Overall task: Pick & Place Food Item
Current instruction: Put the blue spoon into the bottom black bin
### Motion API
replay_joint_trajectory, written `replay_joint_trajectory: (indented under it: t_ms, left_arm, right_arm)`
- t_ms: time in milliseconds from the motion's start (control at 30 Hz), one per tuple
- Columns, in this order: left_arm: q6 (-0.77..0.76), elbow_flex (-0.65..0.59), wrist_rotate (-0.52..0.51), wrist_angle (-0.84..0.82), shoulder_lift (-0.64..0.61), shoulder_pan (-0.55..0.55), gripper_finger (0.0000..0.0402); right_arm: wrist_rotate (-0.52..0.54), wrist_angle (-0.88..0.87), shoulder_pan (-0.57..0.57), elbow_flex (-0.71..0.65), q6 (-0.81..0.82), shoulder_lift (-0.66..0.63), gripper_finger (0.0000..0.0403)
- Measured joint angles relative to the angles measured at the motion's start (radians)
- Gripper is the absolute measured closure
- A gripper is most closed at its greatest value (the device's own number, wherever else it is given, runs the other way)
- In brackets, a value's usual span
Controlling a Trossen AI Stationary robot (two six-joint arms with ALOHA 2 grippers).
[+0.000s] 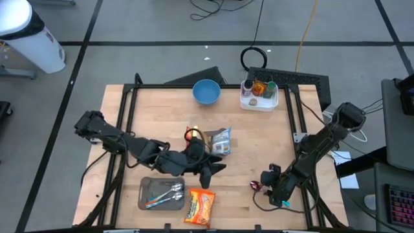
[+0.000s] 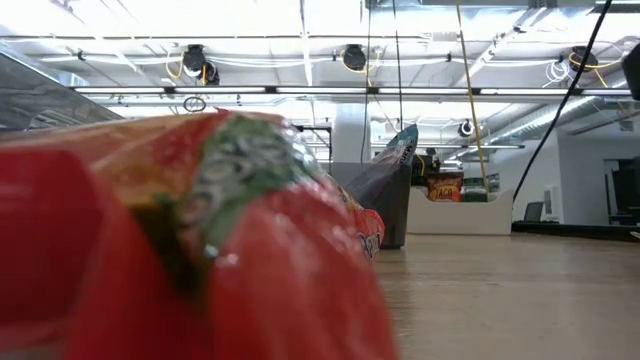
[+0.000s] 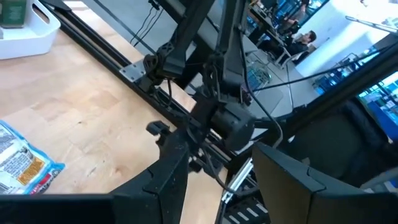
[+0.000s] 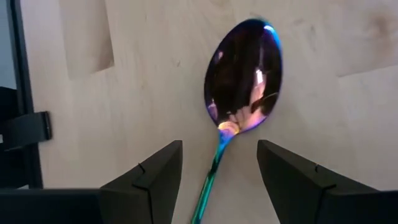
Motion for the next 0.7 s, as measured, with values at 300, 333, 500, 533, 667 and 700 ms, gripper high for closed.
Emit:
replay_joint_trajectory:
  t_ms: [300, 333, 500, 533, 667, 700]
  left_arm:
    - [-0.003, 0.000, 0.021, -0.034, 0.000, 0.007, 0.0215]
    - [-0.003, 0.000, 0.022, -0.043, 0.000, 0.007, 0.0215]
    - [-0.013, 0.000, 0.031, -0.065, 0.000, 0.007, 0.0215]
    - [-0.013, 0.000, 0.035, -0.071, 0.000, 0.007, 0.0215]
    - [-0.013, 0.000, 0.045, -0.100, 0.000, 0.007, 0.0215]
    - [-0.013, 0.000, 0.048, -0.105, 0.000, 0.007, 0.0215]
  right_arm:
    - [0.038, 0.044, 0.039, 0.004, 0.038, 0.096, 0.0202]
    - [0.043, 0.044, 0.040, 0.005, 0.040, 0.105, 0.0202]
    - [0.056, 0.041, 0.039, 0.005, 0.048, 0.127, 0.0202]
    - [0.056, 0.038, 0.039, 0.005, 0.049, 0.131, 0.0202]
    - [0.075, 0.012, 0.038, 0.004, 0.049, 0.134, 0.0214]
    - [0.080, 0.005, 0.038, 0.004, 0.048, 0.134, 0.0221]
